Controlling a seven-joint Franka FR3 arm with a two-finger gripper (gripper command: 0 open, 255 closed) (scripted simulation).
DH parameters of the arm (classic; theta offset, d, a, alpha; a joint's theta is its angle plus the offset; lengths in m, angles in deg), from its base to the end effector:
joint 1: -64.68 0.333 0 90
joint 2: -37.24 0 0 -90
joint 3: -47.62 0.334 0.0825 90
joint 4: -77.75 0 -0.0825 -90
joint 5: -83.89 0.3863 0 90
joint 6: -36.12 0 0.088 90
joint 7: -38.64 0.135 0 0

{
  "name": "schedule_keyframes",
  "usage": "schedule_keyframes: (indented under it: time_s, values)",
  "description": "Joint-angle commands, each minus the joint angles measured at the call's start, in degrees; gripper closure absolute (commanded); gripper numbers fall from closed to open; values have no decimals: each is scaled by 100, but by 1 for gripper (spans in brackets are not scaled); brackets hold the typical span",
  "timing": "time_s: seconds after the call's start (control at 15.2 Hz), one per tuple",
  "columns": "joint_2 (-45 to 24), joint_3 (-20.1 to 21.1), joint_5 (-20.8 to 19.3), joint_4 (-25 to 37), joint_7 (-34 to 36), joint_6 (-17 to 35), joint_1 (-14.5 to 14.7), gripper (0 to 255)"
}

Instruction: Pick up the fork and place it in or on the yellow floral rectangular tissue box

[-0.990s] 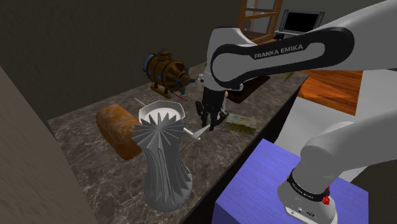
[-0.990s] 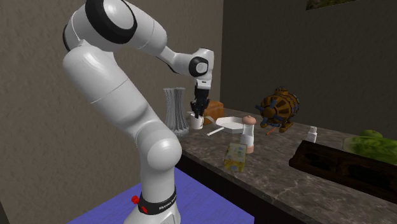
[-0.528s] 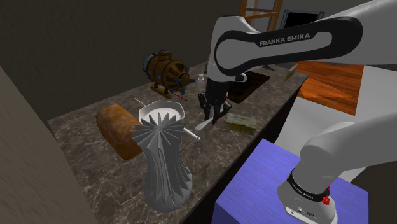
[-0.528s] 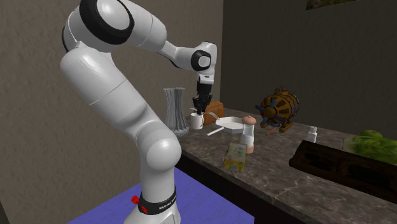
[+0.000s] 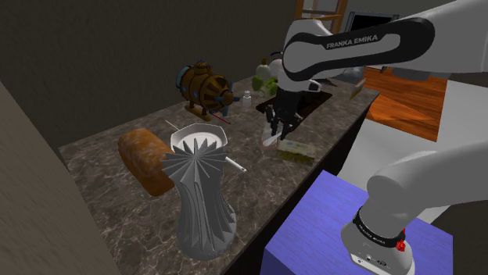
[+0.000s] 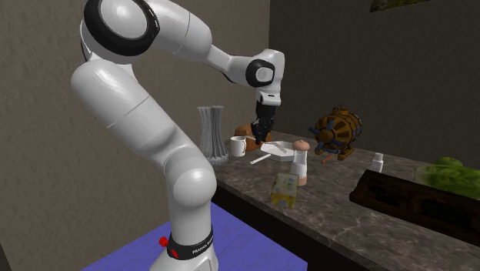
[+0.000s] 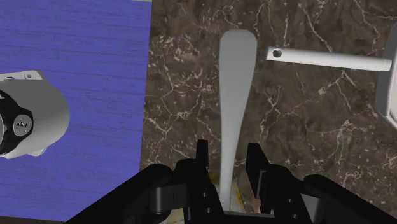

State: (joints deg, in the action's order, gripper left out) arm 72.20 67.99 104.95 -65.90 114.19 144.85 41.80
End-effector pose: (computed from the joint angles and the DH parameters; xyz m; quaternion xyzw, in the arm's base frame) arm 0.3675 0.0242 0.4590 -0.7133 0.6970 0.0483 0.0551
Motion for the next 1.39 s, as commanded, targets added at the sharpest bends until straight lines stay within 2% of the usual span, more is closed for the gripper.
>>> schedule_keyframes:
  time_s: [0.0, 0.66, 1.32]
  values:
    - [-68, -222, -157, 26, -276, -24, -145, 255]
    - [-678, -1215, -867, 306, -1559, 46, -846, 255]
    - [-970, -1145, -780, -300, -1671, 938, -821, 255]
